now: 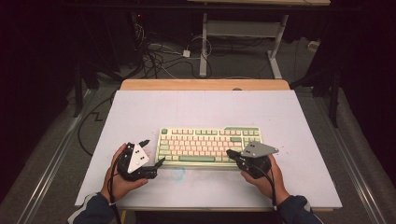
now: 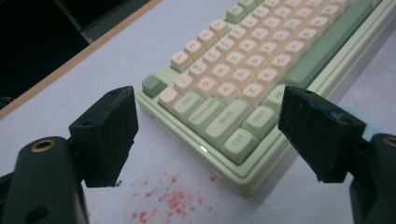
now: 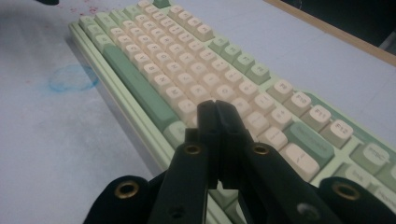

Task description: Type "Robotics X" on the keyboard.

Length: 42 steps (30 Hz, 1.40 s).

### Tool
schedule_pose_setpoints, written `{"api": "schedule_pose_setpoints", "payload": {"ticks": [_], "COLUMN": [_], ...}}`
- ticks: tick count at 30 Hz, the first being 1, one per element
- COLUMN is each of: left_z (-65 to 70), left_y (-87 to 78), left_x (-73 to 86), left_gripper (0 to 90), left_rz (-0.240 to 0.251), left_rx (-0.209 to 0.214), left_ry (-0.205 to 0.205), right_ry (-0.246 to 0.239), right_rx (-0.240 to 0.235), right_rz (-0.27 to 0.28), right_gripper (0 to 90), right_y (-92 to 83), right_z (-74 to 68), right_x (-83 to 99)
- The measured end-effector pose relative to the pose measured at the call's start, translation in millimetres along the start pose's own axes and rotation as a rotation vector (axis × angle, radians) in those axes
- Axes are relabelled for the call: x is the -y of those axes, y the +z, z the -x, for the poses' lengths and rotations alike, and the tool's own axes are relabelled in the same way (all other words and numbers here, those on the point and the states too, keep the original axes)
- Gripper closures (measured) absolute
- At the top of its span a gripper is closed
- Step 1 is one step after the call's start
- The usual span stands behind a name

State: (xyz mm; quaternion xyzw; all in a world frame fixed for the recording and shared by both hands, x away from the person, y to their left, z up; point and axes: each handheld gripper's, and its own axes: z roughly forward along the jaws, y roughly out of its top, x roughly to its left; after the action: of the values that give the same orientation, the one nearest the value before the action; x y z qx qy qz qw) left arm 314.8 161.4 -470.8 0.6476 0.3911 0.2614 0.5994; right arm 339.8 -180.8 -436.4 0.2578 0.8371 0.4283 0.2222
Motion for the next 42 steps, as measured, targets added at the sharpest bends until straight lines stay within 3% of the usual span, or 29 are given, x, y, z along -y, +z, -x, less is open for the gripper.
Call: {"api": "schedule_pose_setpoints", "payload": {"ticks": [8,20,28,42], "left_z": [-2.5,-2.2,-1.3,-0.5], "left_y": [-10.2,-8.0,-6.6,-6.2], "left_x": [16.2,20.0,22.2,23.1], "left_gripper": [18.8,18.8,18.8,18.8], "left_rz": [-0.052,-0.071,-0.091,-0.099], "left_rx": [-0.017,-0.010,-0.003,0.005], "left_ry": [-0.002,-0.007,-0.003,-0.003], "right_ry": [0.001,-0.004,-0.016,0.001], "right_rx": [-0.019,-0.007,-0.013,0.009], "right_rz": [-0.031,-0.087,-0.123,-0.165], "right_gripper": [90.0,90.0,90.0,90.0], "right_y": [31.9,66.3,76.1,86.7], "right_z": [0.6,2.0,-2.4,2.1], "right_x": [-22.1,-39.9,-41.3,-40.2]}}
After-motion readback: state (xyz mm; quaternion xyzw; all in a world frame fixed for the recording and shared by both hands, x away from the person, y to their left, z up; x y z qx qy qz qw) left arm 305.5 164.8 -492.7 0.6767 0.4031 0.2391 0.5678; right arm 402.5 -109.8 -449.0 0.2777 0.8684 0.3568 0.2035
